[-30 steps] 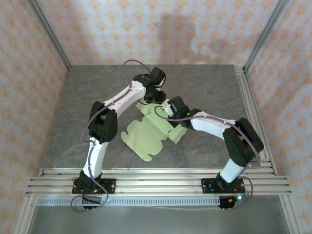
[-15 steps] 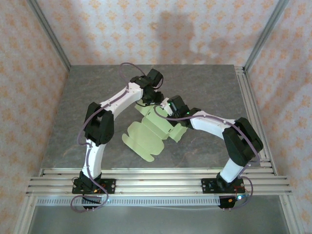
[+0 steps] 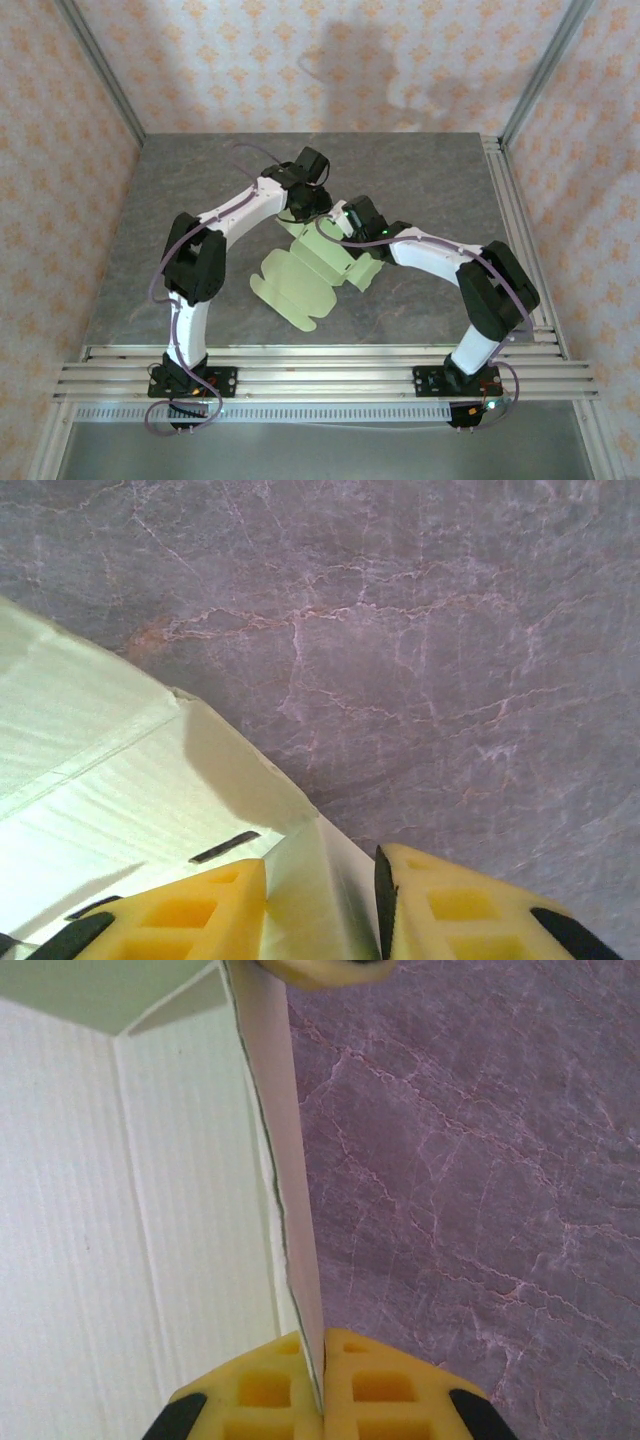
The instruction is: Fold the paper box
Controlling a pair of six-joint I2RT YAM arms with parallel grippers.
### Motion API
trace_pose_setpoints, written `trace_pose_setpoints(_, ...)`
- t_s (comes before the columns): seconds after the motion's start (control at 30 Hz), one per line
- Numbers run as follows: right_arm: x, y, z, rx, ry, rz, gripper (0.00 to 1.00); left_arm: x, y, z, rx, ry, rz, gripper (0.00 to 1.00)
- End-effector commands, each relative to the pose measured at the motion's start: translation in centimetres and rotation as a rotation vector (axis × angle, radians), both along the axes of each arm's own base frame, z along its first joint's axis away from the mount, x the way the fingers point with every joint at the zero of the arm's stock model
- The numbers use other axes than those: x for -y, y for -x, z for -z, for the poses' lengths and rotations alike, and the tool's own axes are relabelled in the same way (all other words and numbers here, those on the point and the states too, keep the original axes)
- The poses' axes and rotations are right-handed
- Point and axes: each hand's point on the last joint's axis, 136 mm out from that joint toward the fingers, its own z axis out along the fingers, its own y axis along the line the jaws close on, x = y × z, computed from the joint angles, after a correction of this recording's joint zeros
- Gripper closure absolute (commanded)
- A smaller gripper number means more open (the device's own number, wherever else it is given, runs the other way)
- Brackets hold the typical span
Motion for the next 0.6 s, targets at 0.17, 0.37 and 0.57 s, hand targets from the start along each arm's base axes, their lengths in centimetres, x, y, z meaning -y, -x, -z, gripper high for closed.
trace_pose_setpoints(0.17, -0.4, -1.5, -0.7, 0.042, -0.011, 0.027, 1.0, 4.0, 0.1, -2.8, -0.023, 0.244, -0.055, 0.74)
trace_pose_setpoints(0.37, -0.4, -1.5, -0.6, 0.042, -0.012, 0.027, 1.0, 3.9, -0.3, -3.3, -0.01, 0.241, -0.064, 0.84)
trace_pose_setpoints(0.57, -0.4, -1.5, -0.6, 0.043, -0.009, 0.026, 1.0, 4.0, -0.4, -3.2, -0.013, 0.24, -0.065, 0.89)
